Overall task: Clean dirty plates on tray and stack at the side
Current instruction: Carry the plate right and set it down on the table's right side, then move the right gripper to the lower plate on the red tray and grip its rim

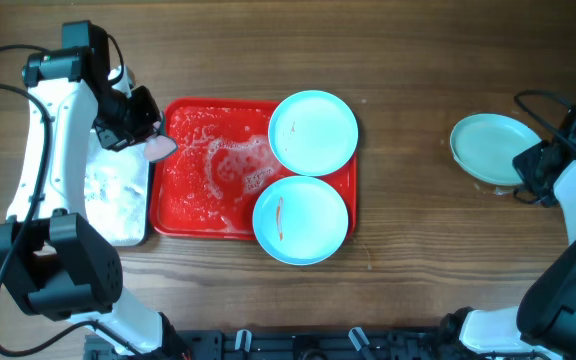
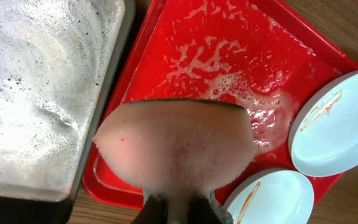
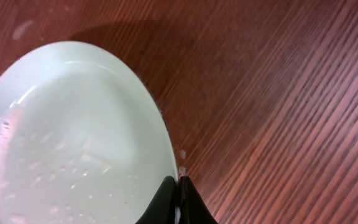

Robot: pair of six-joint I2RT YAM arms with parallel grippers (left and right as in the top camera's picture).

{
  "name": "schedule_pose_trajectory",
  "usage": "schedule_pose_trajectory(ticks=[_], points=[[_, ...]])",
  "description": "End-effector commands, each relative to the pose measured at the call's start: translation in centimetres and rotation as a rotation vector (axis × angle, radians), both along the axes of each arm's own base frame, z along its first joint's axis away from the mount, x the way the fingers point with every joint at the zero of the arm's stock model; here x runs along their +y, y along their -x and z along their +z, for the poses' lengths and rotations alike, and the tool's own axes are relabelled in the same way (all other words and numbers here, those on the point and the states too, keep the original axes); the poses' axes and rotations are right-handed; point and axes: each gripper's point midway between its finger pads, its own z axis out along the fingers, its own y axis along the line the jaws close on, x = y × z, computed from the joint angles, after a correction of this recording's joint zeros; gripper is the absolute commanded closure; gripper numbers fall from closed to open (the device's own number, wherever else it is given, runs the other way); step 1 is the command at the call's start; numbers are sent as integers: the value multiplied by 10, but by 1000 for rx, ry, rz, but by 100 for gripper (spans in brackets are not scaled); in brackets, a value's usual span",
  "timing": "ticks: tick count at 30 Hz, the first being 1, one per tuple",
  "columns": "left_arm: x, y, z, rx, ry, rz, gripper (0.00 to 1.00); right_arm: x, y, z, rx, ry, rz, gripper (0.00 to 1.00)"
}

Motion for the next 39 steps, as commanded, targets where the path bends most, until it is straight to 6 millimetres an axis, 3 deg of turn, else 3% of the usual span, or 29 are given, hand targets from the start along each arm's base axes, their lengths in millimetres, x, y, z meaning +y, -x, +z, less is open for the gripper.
schedule_pose_trajectory(ticks=[1, 2, 4, 8, 13, 16, 18, 23, 25, 27, 33, 37, 39], points=[[-3, -3, 6, -25, 11, -22, 96, -3, 6, -5, 17, 22, -21, 73], [-3, -3, 6, -25, 11, -23, 96, -4, 4, -4, 12, 25, -21, 58], [-3, -4, 6, -27, 11, -23, 96, -5, 1, -2, 3, 33, -10, 46], [-3, -5, 6, -31, 11, -23, 96, 4, -12, 13, -30, -9, 76, 32], [-3, -5, 6, -33, 10, -23, 96, 36, -35, 77, -176, -115, 258, 25], [-2, -5, 6, -33, 10, -23, 96, 77, -37, 123, -282, -204, 421, 24], [-2, -5, 6, -33, 10, -23, 96, 104, -27, 135, -295, -258, 474, 24], [-3, -5, 6, -33, 10, -23, 96, 159, -5, 129, -197, -336, 608, 24], [-3, -5, 6, -33, 11, -23, 96, 196, 6, 114, -121, -380, 704, 24], [-3, -5, 6, -32, 11, -23, 96, 217, 11, 103, -82, -399, 763, 24], [-3, -5, 6, -33, 10, -23, 96, 257, 22, 78, -23, -420, 841, 30], [-2, -5, 6, -33, 10, -23, 96, 289, 25, 68, -14, -437, 884, 43], [-2, -5, 6, -33, 10, -23, 96, 301, 29, 62, 14, -418, 880, 45]])
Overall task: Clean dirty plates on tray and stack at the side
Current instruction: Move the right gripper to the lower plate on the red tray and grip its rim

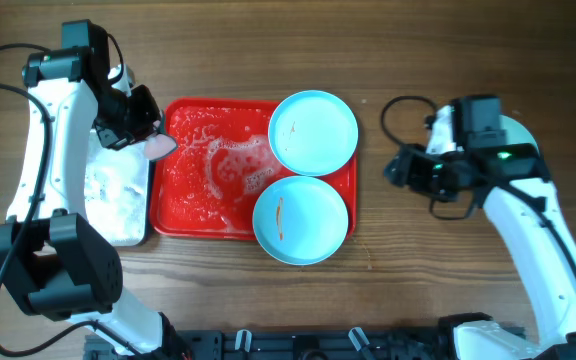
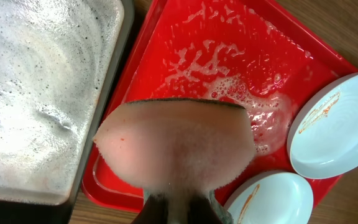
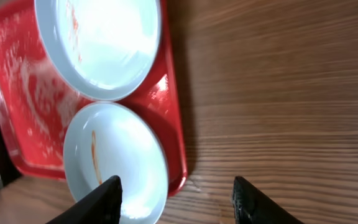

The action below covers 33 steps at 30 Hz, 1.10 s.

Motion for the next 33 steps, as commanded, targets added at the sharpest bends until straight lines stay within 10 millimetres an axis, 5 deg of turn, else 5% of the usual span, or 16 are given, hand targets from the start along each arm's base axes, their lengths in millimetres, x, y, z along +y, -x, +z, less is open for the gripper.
schedule_pose_trajectory(ticks=[1, 7, 16, 33], points=[[-3, -3, 5, -23, 11, -23, 96, 24, 9, -16, 57, 42, -14, 45], [-3, -3, 5, -23, 11, -23, 96, 59, 29, -53, 203, 113, 6, 44], [-3, -3, 5, -23, 11, -23, 96, 74, 52, -94, 379, 139, 71, 54], [-3, -3, 5, -23, 11, -23, 96, 91, 68, -109, 412, 174, 126, 61]])
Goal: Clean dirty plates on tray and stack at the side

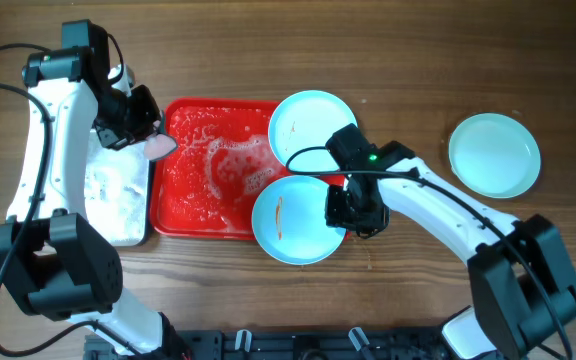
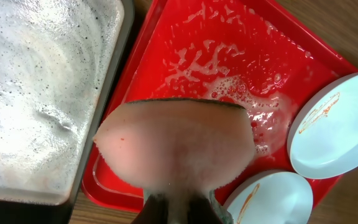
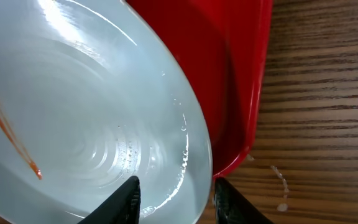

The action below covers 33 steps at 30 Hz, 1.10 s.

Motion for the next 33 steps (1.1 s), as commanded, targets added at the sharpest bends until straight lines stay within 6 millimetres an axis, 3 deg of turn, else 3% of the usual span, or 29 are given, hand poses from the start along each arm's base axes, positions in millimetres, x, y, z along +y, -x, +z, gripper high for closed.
schedule_pose_trajectory(ticks=[1, 5, 8, 15, 18, 20, 25, 33], points=[[-3, -3, 5, -22, 11, -23, 96, -2, 6, -9, 29, 11, -14, 62], [-3, -3, 5, -23, 11, -23, 96, -4, 13, -18, 40, 7, -14, 66], [-3, -3, 5, -23, 11, -23, 96, -5, 16, -24, 46, 4, -20, 76], [-3, -3, 5, -22, 11, -23, 96, -2, 11, -24, 19, -13, -5, 85], [-3, -3, 5, -22, 11, -23, 96, 0, 9, -24, 6, -21, 18, 96], [-3, -3, 5, -22, 11, -23, 96, 2, 7, -23, -7, -33, 40, 96], [-3, -3, 6, -22, 10, -23, 96, 12, -11, -10, -86, -73, 129, 96], [-3, 1, 14, -38, 9, -23, 96, 34, -68, 30, -321, -104, 217, 96]])
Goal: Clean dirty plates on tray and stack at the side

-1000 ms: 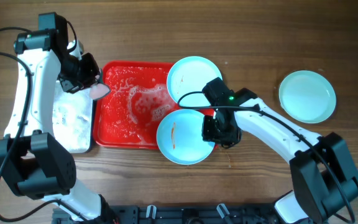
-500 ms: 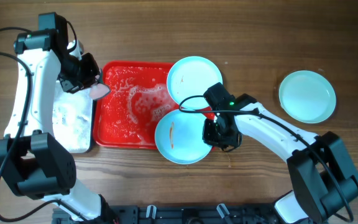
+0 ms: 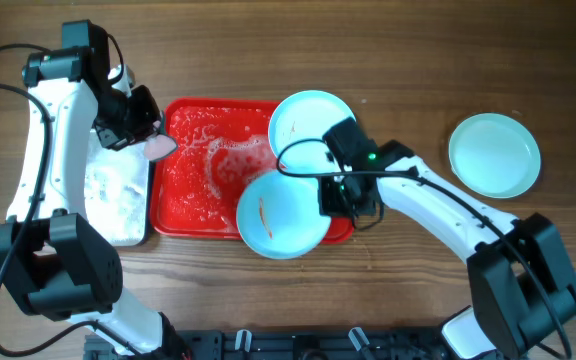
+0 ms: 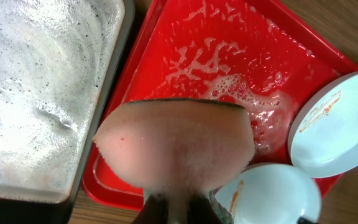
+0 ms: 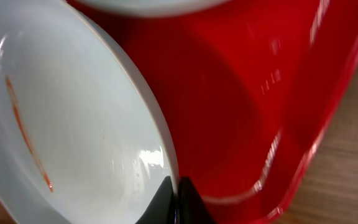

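Observation:
A red tray (image 3: 198, 190) holds suds and two light blue plates. The near dirty plate (image 3: 283, 212) has an orange streak; my right gripper (image 3: 330, 197) is shut on its right rim and holds it tilted over the tray's front edge. In the right wrist view the plate (image 5: 73, 124) fills the left, with my right gripper (image 5: 174, 186) pinching its rim. The far dirty plate (image 3: 313, 130) lies on the tray's back right corner. My left gripper (image 4: 178, 208) is shut on a pink sponge (image 4: 176, 146) over the tray's left edge.
A grey basin of foamy water (image 3: 116, 190) stands left of the tray. One clean pale plate (image 3: 494, 153) lies alone on the wood at the far right. The right arm's cable loops above the tray's right side.
My right gripper, then open around the near plate's rim, is now shut on it. The plate has shifted left and tipped up. The left arm and sponge have not moved.
My right gripper was shut on the clean plate's rim at the far right. It then stood open near the tray with that plate left on the wood, then open at the near dirty plate's rim, and now grips it. The left gripper held the sponge still throughout.

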Robot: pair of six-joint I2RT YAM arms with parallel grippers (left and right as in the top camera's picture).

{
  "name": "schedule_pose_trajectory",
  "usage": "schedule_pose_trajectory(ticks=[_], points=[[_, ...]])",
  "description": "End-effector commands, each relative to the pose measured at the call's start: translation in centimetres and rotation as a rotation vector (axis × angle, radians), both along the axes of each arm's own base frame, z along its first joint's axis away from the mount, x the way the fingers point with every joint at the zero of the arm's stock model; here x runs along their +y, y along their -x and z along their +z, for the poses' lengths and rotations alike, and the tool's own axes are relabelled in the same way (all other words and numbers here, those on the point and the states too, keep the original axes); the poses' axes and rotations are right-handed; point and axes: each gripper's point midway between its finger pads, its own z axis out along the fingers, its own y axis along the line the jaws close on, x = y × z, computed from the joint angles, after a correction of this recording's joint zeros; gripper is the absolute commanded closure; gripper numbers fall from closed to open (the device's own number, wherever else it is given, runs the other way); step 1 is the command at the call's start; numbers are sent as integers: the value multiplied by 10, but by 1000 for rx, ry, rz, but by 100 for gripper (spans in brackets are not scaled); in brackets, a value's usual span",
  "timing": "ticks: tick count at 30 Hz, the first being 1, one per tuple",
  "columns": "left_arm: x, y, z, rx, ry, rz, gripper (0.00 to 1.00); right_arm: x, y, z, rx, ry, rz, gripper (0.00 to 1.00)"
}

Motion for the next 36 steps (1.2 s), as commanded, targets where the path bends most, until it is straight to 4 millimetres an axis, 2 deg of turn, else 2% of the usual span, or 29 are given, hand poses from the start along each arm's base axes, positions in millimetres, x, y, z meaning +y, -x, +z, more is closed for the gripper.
schedule_pose_trajectory(ticks=[1, 7, 12, 14, 19, 22, 29, 36], points=[[-3, -1, 17, -52, 7, -23, 96, 11, -32, 20, -140, -13, 45, 96], [-4, 4, 35, -97, 2, -24, 96, 32, -68, 35, -325, -56, 12, 96], [-5, 12, 33, -63, 6, -23, 96, 52, -79, 34, -421, -29, -5, 96], [-5, 13, 33, -58, 6, -23, 96, 62, -76, 24, -423, -17, -3, 96], [-7, 14, 33, -54, 7, -29, 96, 71, -65, -8, -343, 7, -51, 96], [-14, 14, 32, -53, 8, -51, 96, 79, -60, -23, -309, -8, -31, 96], [-35, 8, 25, -55, 9, -110, 96, 85, -58, -37, -270, -30, -37, 96], [-56, 9, -3, -43, 11, -167, 96, 88, -58, -39, -268, -42, -33, 96]])
